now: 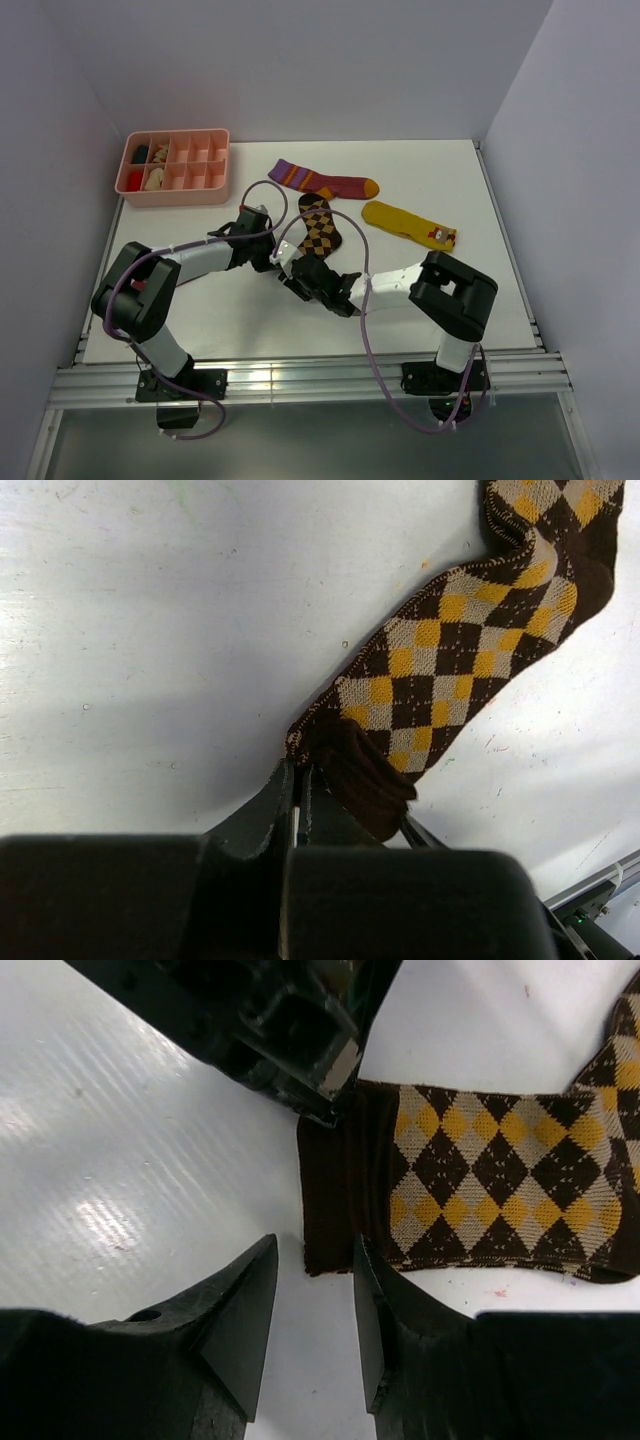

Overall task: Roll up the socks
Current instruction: Roll the sock at the center of the board.

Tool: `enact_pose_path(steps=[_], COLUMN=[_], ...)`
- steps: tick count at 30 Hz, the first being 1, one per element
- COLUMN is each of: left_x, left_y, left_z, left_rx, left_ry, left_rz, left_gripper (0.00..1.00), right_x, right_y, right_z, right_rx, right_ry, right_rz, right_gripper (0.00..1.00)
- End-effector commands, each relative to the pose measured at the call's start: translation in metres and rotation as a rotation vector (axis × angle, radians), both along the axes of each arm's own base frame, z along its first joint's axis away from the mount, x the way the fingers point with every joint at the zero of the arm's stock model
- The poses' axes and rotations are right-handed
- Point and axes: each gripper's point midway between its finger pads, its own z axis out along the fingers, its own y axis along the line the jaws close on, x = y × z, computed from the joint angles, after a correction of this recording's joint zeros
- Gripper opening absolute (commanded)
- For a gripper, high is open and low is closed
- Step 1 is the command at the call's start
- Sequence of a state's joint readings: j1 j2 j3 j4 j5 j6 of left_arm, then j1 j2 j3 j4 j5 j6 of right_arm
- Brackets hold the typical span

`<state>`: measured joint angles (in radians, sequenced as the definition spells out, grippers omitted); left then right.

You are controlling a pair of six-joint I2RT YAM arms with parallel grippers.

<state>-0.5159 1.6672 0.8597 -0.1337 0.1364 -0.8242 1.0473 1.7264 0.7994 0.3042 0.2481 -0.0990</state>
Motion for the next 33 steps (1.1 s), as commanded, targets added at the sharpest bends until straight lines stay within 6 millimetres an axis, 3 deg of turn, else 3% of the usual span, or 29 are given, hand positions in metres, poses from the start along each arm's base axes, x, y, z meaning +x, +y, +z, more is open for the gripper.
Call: enact_pose_path(steps=[1,11,16,19,20,25,27,28,30,31,33], left_x=[0.004,0.004,0.007,0.010,0.012,0.023,0.028,0.031,0.039,0.041,0.043], left_y=[-0.003,-0.002,-0.003,-0.001,0.001,0.016,0.020,0.025,0.028,0.032,0.030], left_z=[0.005,0.005,0.011,0.019,0.021,0.041,0.055,0.059,0.077,0.081,0.095], left_rx=[0.001,-0.005,-0.028,-0.046,-0.048,0.019,0.037,0.071,0.103,0.149,0.167], left_ry=[-0.011,-0.003,-0.012,-0.033,-0.040,-0.149,-0.212,-0.256,-0.353,-0.409,-0.504], left_rz=[-0.024,-0.025,-0.014,-0.004,-0.001,-0.026,-0.054,-0.094,-0.148,-0.206,-0.282], left_gripper=[0.01,0.00,0.03,0.12,0.19,0.40,0.43,0.45,0.46,0.46,0.45], right_x=[0.015,0.008,0.003,0.001,-0.003,-0.007,-0.015,-0.011,-0.007,-0.012,-0.010], right_y=[0.010,0.006,0.001,-0.002,0.000,-0.001,0.008,-0.001,0.004,-0.004,0.000], right_z=[0.008,-0.023,-0.036,-0.035,-0.035,-0.030,-0.020,-0.023,-0.012,-0.020,-0.012], right_rx=[0.034,-0.005,-0.015,0.019,0.036,0.119,0.185,0.191,0.225,0.211,0.225], right_ry=[-0.060,0.021,0.088,0.148,0.183,0.420,0.520,0.575,0.626,0.716,0.763], right_rz=[-0.044,-0.055,-0.053,-0.037,-0.005,0.059,0.133,0.119,0.162,0.155,0.194], right_gripper=[0.44,0.42,0.18,0.05,0.01,0.00,0.00,0.00,0.00,0.00,0.00])
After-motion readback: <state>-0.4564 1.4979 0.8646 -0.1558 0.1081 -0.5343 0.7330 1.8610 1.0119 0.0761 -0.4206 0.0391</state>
